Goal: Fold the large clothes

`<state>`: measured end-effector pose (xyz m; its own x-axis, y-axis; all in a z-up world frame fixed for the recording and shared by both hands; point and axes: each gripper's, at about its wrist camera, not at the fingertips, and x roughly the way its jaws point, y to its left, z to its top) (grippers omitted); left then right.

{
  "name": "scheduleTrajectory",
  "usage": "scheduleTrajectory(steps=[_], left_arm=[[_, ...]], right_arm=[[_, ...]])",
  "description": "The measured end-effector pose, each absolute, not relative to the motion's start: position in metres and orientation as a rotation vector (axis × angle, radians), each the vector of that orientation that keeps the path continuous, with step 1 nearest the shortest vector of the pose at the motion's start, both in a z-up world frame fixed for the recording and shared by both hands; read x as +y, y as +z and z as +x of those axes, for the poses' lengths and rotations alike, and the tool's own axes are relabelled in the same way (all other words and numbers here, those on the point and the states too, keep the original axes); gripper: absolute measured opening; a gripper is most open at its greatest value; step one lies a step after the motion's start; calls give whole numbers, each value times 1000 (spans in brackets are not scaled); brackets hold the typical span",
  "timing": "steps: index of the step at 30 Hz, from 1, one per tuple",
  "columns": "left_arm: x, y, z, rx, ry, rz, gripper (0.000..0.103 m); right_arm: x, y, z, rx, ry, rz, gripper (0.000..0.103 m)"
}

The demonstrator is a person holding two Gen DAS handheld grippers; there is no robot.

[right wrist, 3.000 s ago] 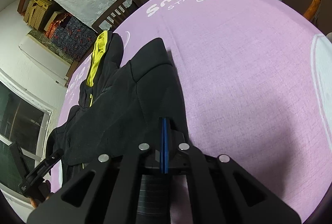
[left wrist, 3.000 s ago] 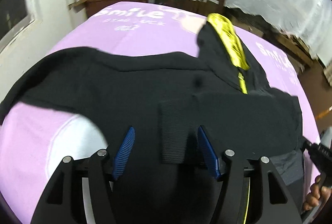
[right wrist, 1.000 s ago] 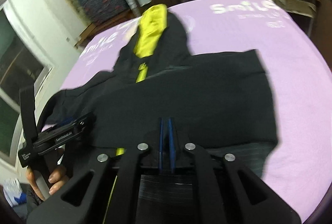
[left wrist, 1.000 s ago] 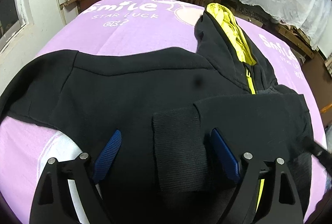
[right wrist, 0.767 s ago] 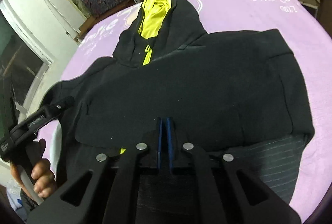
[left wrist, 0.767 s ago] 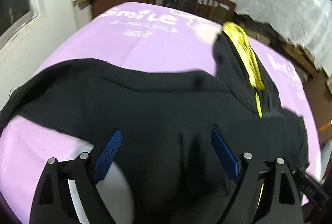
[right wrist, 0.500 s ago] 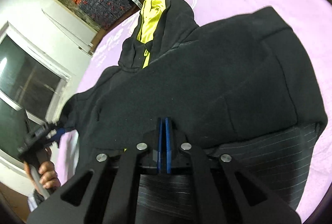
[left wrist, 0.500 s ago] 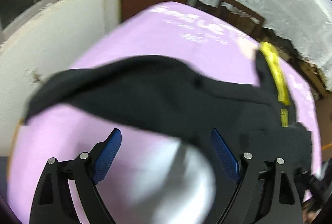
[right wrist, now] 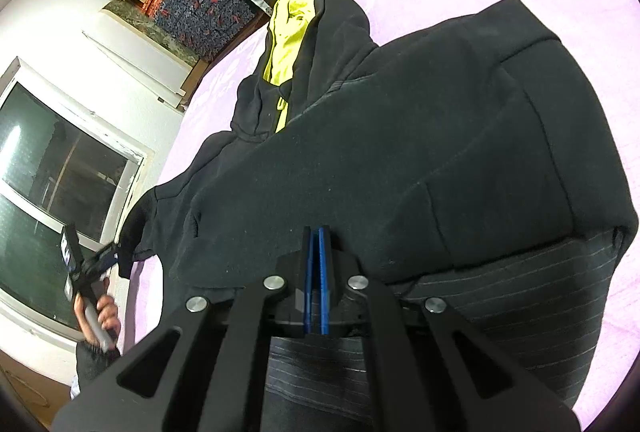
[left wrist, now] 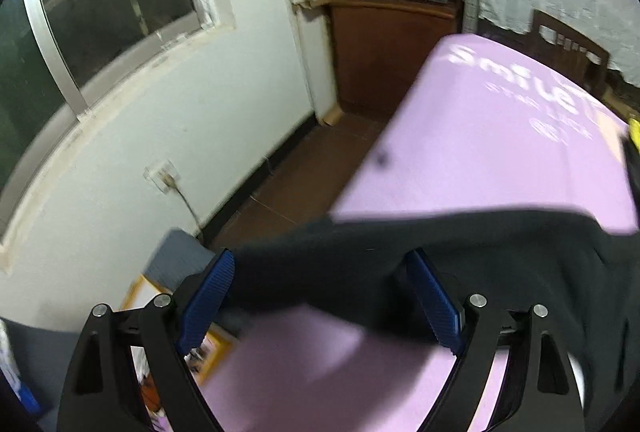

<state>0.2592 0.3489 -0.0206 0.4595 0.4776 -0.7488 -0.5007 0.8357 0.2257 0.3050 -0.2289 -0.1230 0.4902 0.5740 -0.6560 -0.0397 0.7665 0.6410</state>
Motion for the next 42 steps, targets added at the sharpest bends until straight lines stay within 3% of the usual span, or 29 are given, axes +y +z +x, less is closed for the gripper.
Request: scheduleTrajectory(steps=[4,9,18,24,31,37,39,42], left_arm=[[388,-11,282,933,661,-144,88],[405,4,253,915,617,-230,88],[439,-23,233,1003,668,-319,88],[462,-32,220,1059,542,-532,86],[476,-53,208,1015,304,-877,86],[473,-63,214,954,243,-931,85],[480,-70,217,933,243,-976,78],[484,-75,217,906,261,-1000,53]], right_arm=[[-231,-124,304,997,410,616,1],[-231,-125,304,998,419,625,1],[-231,-125,305,996,419,631,1],[-234,-128,305,999,429,664,1],[-232,-127,305,994,426,657,1],[-232,-128,304,992,428,662,1],[-232,-128,304,991,427,661,1],[-232,-127,304,990,426,658,1]])
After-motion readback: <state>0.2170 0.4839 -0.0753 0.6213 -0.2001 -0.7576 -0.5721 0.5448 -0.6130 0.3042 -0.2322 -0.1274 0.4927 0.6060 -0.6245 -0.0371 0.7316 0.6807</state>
